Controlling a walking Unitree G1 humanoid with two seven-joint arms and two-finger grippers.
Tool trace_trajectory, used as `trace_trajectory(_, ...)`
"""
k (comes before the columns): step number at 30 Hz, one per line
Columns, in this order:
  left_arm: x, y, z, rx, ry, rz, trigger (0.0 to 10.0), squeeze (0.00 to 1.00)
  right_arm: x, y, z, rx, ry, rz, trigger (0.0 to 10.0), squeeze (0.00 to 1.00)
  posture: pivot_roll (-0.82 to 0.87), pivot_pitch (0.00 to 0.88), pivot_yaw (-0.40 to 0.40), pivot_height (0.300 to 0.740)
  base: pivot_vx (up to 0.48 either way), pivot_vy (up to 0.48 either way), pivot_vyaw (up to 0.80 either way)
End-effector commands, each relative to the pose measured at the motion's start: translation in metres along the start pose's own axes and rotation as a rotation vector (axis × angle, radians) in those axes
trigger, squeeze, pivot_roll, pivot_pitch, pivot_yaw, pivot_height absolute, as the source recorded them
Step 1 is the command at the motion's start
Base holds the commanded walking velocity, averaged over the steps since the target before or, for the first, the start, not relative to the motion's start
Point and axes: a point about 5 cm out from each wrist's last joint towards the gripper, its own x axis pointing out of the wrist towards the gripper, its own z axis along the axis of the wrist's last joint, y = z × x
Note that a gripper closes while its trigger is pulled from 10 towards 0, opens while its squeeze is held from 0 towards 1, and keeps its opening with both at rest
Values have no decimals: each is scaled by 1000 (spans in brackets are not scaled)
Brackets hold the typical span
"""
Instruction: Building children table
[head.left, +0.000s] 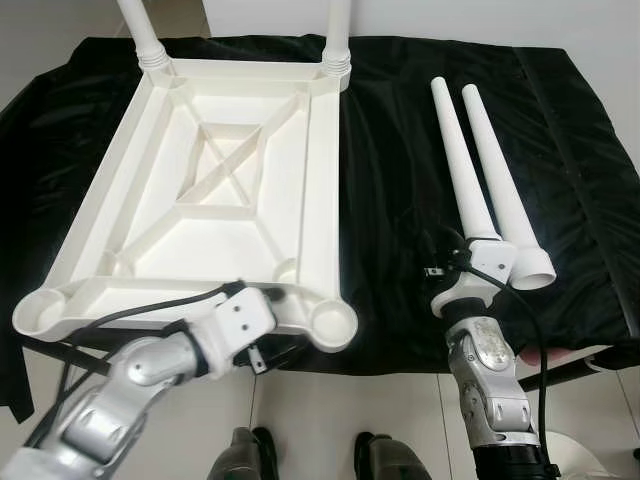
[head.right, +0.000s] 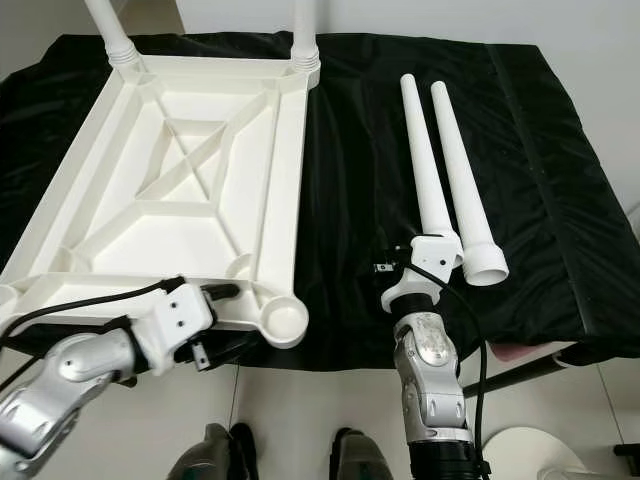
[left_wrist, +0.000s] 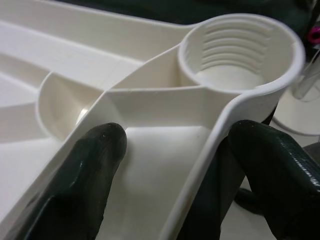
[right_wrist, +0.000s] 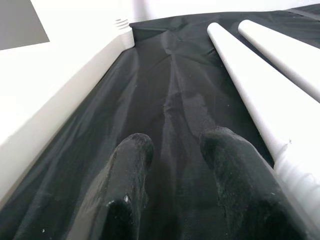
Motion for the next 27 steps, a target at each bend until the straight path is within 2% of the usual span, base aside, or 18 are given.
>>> trace_trajectory(1, 5, -2, -4, -13, 11, 18, 10000, 0, -3, 1, -4, -5, 21, 0, 10000, 0, -123, 227, 47, 740, 0, 0, 0)
trace_trajectory(4, 9, -3, -3, -6, -3, 8, 10000, 0, -2, 1, -4, -5, 23, -1, 10000, 0, -123, 227, 47, 740, 0, 0, 0)
trace_trajectory(5, 18, 2, 1, -5, -24, 28, 10000, 0, -2, 2, -4, -5, 21, 0, 10000, 0, -126, 235, 49, 740, 0, 0, 0)
trace_trajectory(9, 23, 5, 4, -13, -37, 39, 10000, 0, -2, 2, -3, -8, 21, 0, 10000, 0, -126, 235, 49, 740, 0, 0, 0)
trace_trajectory(10, 32, 8, 4, 12, -34, 56, 10000, 0, -2, 2, -4, -5, 24, -1, 10000, 0, -125, 237, 49, 740, 0, 0, 0)
trace_trajectory(12, 34, 8, 4, 20, -33, 60, 10000, 0, -2, 2, -4, -4, 24, -1, 10000, 0, -125, 237, 49, 740, 0, 0, 0)
trace_trajectory(13, 42, 14, 4, 35, -26, 112, 10000, 0, -2, 3, -4, -4, 23, -1, 10000, 0, -131, 236, 54, 740, 0, 0, 0)
trace_trajectory(14, 44, 15, 4, 38, -24, 126, 10000, 0, -2, 3, -4, -4, 23, -1, 10000, 0, -131, 236, 54, 740, 0, 0, 0)
trace_trajectory(21, 47, 22, 3, 56, -11, 226, 10000, 0, -1, 3, -1, -11, 6, -6, 10000, 0, -143, 234, 60, 740, 0, 0, 0)
trace_trajectory(22, 45, 24, 3, 74, -14, 256, 10000, 0, -1, 5, 2, -20, -12, 10, 10000, 0, -144, 231, 58, 740, 0, 0, 0)
trace_trajectory(27, 38, 27, 11, 39, -52, 261, 10000, 0, 1, 9, 11, -39, -62, 45, 10000, 0, -145, 227, 58, 740, 0, 0, 0)
